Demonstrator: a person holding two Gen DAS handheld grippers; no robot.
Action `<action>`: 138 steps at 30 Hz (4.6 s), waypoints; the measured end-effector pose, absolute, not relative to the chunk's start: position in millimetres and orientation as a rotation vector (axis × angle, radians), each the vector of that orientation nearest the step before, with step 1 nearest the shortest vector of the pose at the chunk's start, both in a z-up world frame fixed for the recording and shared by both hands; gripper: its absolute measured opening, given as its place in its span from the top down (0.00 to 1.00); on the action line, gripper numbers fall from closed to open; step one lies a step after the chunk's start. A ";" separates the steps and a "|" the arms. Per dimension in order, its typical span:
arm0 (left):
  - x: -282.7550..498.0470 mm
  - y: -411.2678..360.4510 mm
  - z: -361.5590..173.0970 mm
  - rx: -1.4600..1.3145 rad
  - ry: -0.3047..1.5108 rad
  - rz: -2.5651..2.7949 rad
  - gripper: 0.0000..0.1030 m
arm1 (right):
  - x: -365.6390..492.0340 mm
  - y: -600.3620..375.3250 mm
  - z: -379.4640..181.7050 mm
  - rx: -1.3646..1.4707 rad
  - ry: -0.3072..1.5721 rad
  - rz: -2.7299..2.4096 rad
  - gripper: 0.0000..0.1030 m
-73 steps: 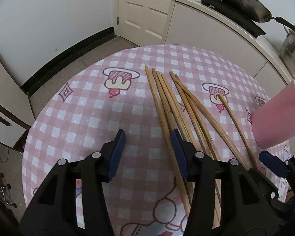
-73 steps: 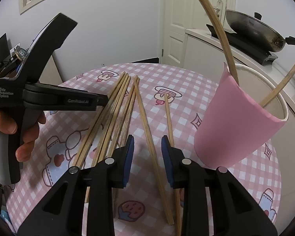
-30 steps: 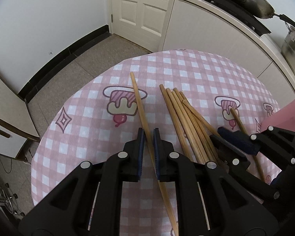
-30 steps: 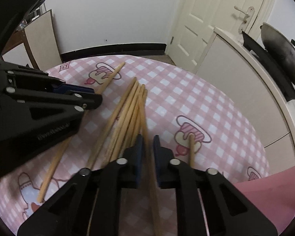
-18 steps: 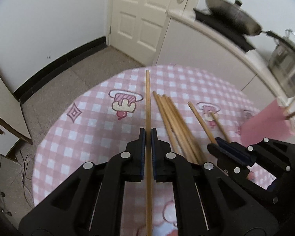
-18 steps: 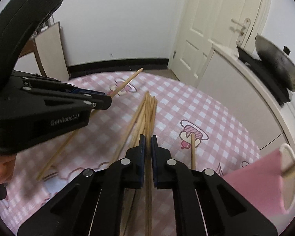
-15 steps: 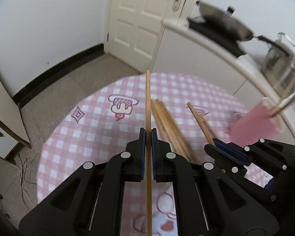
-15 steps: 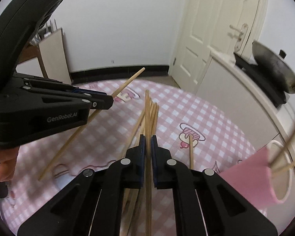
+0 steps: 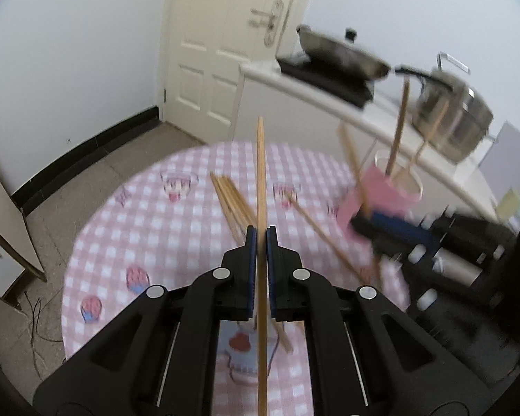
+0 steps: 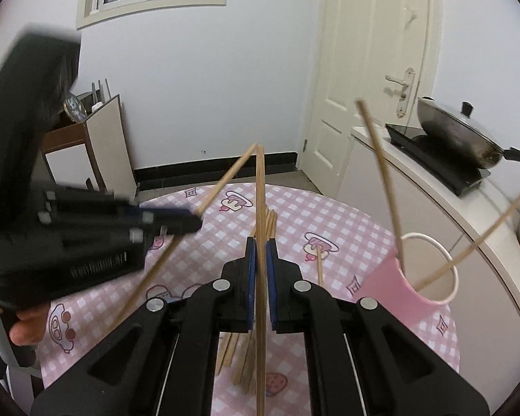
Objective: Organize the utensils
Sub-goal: 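Lift both held chopsticks upright and carry them above the pink cup, then open the left tool over the pink cup while the right tool lowers its chopstick in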
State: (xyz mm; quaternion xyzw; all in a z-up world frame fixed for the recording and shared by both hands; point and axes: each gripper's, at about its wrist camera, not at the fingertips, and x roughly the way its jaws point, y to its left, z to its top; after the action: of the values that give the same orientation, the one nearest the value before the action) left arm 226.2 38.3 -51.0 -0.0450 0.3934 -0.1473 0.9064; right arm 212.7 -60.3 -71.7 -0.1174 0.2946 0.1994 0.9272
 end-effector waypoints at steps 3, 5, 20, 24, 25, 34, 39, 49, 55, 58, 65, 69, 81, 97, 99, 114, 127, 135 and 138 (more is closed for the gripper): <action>221.1 36.2 -69.1 -0.057 0.883 -0.304 0.94 | 207.1 -69.2 -72.1 -0.212 0.631 0.421 0.96; 217.6 35.1 -82.0 -0.017 0.944 -0.290 0.94 | 206.0 -75.2 -75.7 -0.198 0.655 0.429 0.96; 253.7 51.4 -132.1 0.047 1.182 -0.177 0.92 | 205.1 -80.1 -94.2 -0.174 0.726 0.459 0.95; 263.2 42.2 -131.1 0.116 1.162 -0.151 0.38 | 207.7 -81.8 -95.1 -0.170 0.730 0.454 0.95; 263.9 39.9 -131.2 0.133 1.143 -0.134 0.38 | 208.1 -82.2 -95.6 -0.168 0.731 0.453 0.95; 275.2 31.6 -134.9 0.150 1.136 -0.163 0.94 | 209.6 -89.7 -92.0 -0.161 0.725 0.446 0.95; 269.3 38.9 -109.7 0.061 1.030 -0.187 0.94 | 203.1 -98.0 -81.7 -0.152 0.697 0.439 0.96; 215.2 40.8 -3.9 -0.080 0.637 -0.283 0.94 | 185.4 -124.3 -37.6 -0.101 0.583 0.411 0.95; 202.0 25.3 17.0 -0.159 0.476 -0.344 0.94 | 178.0 -143.8 -13.9 -0.072 0.514 0.382 0.96; 203.1 9.1 24.3 -0.188 0.417 -0.390 0.94 | 173.5 -153.8 -0.8 -0.053 0.479 0.365 0.96; 205.0 -29.6 45.3 -0.255 0.264 -0.459 0.94 | 168.8 -179.6 31.5 -0.039 0.396 0.320 0.96; 204.7 -51.5 58.5 -0.280 0.138 -0.427 0.94 | 166.6 -194.0 48.7 -0.044 0.340 0.272 0.96; 250.4 -106.8 64.0 -0.287 -0.012 -0.358 0.94 | 205.3 -217.7 58.4 -0.003 0.248 0.245 0.96; 274.2 -121.1 15.0 -0.216 0.004 -0.248 0.92 | 245.9 -226.6 12.1 0.031 0.347 0.270 0.96; 273.2 -119.7 16.4 -0.209 0.002 -0.246 0.92 | 248.0 -226.5 6.9 0.024 0.357 0.265 0.96; 260.1 -117.3 25.9 -0.229 -0.125 -0.209 0.92 | 253.6 -224.7 -9.2 0.018 0.422 0.260 0.95; 272.4 -108.7 14.3 -0.211 0.040 -0.269 0.76 | 256.9 -224.5 -15.5 0.023 0.455 0.268 0.95; 260.9 -97.0 23.2 -0.184 0.055 -0.294 0.52 | 255.7 -222.9 -15.1 0.017 0.460 0.254 0.95; 261.4 -87.3 27.0 -0.239 0.087 -0.307 0.52 | 255.6 -222.9 -14.5 0.015 0.464 0.252 0.95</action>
State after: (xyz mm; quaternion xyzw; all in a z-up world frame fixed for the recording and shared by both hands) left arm 261.4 -87.3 27.0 -0.1186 0.0433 -0.1526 0.9802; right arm 255.6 -222.9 -14.5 0.0076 0.2295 0.1248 0.9653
